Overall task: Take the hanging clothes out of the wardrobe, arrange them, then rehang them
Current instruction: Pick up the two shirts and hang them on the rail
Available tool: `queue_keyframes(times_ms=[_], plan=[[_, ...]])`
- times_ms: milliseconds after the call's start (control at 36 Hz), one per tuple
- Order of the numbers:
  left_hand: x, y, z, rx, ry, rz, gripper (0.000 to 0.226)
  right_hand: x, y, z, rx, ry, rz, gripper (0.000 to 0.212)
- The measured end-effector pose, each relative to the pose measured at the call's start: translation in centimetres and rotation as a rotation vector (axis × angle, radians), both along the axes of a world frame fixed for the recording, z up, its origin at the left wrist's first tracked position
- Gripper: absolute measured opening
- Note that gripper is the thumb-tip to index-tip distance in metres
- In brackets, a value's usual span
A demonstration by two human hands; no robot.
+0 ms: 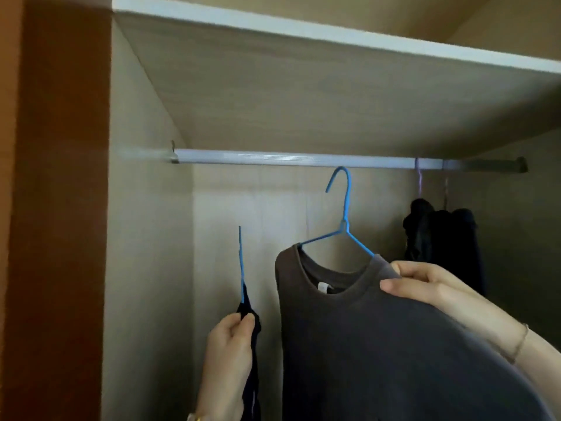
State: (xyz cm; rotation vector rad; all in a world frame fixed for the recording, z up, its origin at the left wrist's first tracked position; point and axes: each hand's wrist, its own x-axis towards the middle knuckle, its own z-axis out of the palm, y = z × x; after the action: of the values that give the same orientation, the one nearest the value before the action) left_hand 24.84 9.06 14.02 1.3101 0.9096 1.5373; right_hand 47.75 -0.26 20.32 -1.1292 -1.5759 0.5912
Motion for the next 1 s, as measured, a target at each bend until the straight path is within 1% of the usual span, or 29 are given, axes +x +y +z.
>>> queue_keyframes(times_ms=[56,111,167,222,306,361,417,500,611,694,722,806,917,1000], plan=[[-0.2,1.0,1.9,0.061,0.048,0.073,0.022,1.0,1.3,2.0,0.035,0.016,0.026,0.024],[-0.6,2.4,3.8,0.115,0.079,0.165,0.024,2.0,2.8,3.9,0.051,0.036,0.04,0.026],[-1.0,3.7,5.8,0.14,0.119,0.237,0.016,2.6,4.2,5.7,0.048,0.047,0.049,0.021],[-1.2,4.7,7.9,0.148,0.178,0.249,0.013,3.0,5.6,7.4,0.05,0.042,0.055,0.018],[-1.2,5.6,10.8,0.096,0.253,0.218,0.014,3.3,7.6,9.4,0.076,-0.009,0.036,0.025],[-1.0,5.9,12.6,0.033,0.269,0.202,0.02,3.3,8.7,10.3,0.106,-0.07,-0.004,0.032],[-0.8,6.4,14.0,-0.003,0.278,0.22,0.022,3.1,9.7,11.0,0.118,-0.11,-0.017,0.033],[-0.8,7.1,15.3,-0.006,0.257,0.257,0.024,2.5,10.7,11.6,0.107,-0.12,-0.003,0.031],[-1.3,7.6,16.2,-0.006,0.2,0.279,0.016,1.6,11.7,12.3,0.095,-0.122,0.004,0.033],[-1.7,8.1,16.9,0.001,0.168,0.289,0.026,1.0,12.5,12.5,0.072,-0.173,-0.003,0.028],[-1.8,8.2,17.2,0.012,0.163,0.289,0.026,0.8,12.7,12.6,0.064,-0.181,-0.009,0.027],[-2.1,8.1,18.0,0.067,0.15,0.272,0.02,0.4,13.5,12.7,0.049,-0.188,-0.038,0.024],[-2.3,7.5,17.7,0.145,0.132,0.253,0.017,-0.1,14.7,11.4,0.015,-0.224,-0.08,0.022],[-2.5,6.9,16.6,0.156,0.1,0.26,0.022,-0.7,15.4,9.8,-0.011,-0.23,-0.063,0.021]])
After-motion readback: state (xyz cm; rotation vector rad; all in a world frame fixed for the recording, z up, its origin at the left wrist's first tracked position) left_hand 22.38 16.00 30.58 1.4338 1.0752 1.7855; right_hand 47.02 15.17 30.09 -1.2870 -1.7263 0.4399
